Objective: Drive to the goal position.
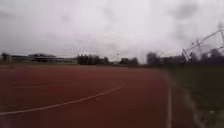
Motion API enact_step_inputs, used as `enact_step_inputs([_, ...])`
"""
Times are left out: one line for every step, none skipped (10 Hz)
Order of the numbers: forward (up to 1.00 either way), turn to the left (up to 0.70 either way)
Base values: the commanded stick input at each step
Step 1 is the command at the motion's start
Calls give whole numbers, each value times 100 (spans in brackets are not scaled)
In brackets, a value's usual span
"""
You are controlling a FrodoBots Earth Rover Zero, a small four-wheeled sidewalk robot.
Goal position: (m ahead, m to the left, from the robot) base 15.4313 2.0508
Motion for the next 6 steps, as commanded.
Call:
enact_step_inputs([50,0])
enact_step_inputs([50,0])
enact_step_inputs([50,0])
enact_step_inputs([50,0])
enact_step_inputs([50,0])
enact_step_inputs([50,0])
